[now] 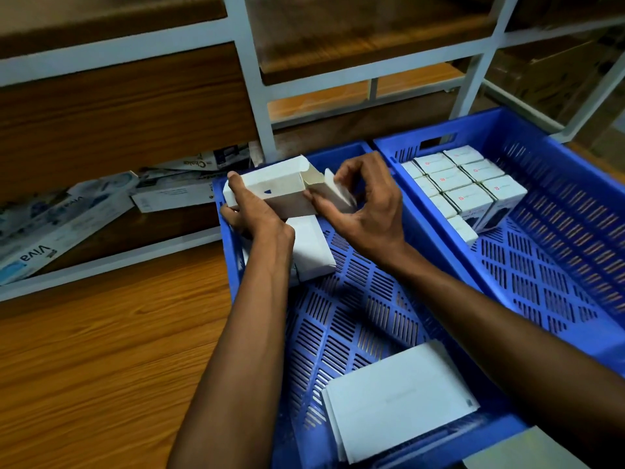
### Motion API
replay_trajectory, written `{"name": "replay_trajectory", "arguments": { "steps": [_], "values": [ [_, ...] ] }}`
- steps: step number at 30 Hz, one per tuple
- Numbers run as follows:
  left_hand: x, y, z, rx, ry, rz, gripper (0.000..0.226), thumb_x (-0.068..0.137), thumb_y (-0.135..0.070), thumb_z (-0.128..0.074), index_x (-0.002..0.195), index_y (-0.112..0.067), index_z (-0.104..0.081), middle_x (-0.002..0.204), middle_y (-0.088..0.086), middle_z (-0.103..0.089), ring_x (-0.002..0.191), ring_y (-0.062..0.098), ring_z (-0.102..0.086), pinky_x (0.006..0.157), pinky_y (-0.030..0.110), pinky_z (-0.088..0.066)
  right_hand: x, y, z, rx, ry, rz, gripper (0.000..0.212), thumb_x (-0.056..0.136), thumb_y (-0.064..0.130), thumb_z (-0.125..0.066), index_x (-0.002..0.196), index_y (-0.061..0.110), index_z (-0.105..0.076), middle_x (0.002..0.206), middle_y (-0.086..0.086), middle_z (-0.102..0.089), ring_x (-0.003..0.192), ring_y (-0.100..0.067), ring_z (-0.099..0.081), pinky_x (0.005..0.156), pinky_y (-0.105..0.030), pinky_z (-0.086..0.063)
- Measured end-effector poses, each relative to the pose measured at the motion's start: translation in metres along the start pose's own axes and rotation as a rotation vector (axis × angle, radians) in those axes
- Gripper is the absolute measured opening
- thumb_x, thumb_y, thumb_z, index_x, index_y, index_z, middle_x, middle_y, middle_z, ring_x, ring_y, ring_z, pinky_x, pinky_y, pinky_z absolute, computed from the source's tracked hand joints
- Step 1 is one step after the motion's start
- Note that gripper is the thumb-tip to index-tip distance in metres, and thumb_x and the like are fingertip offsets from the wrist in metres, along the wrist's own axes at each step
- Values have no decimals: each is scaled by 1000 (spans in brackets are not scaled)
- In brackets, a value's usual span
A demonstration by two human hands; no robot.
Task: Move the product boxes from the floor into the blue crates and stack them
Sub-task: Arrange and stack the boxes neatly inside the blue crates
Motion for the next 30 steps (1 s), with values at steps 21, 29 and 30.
{"name": "replay_trajectory", "arguments": {
  "steps": [21,29,30],
  "values": [
    [-12,-15,-10,-101,124,-221,14,95,-48,-65,92,-43,-52,106,6,-67,96,25,-69,82,50,-61,2,-8,3,225,2,-304,34,87,38,-81,111,19,-67,112,1,-62,104,-11,-63,62,-20,-54],
    [-13,-14,-10,-92,160,-199,13,98,-45,-61,102,-37,-52,113,11,-67,98,25,-70,69,37,-63,-4,-4,4,175,6,-213,45,83,38,-81,123,18,-73,113,8,-66,108,-9,-62,74,-26,-57],
    [-13,-14,-10,-93,160,-206,13,98,-46,-61,101,-37,-53,113,11,-67,99,26,-70,73,42,-64,-4,-3,4,147,5,-200,48,83,40,-80,126,19,-72,113,9,-65,107,-11,-61,77,-28,-57]
  ]
}}
Point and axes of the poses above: each hand's wrist, its own x-axis towards the middle knuckle, its own z-axis out of the back of the hand, y = z × x, the point moved 6 cm from there along x, towards the middle knuckle
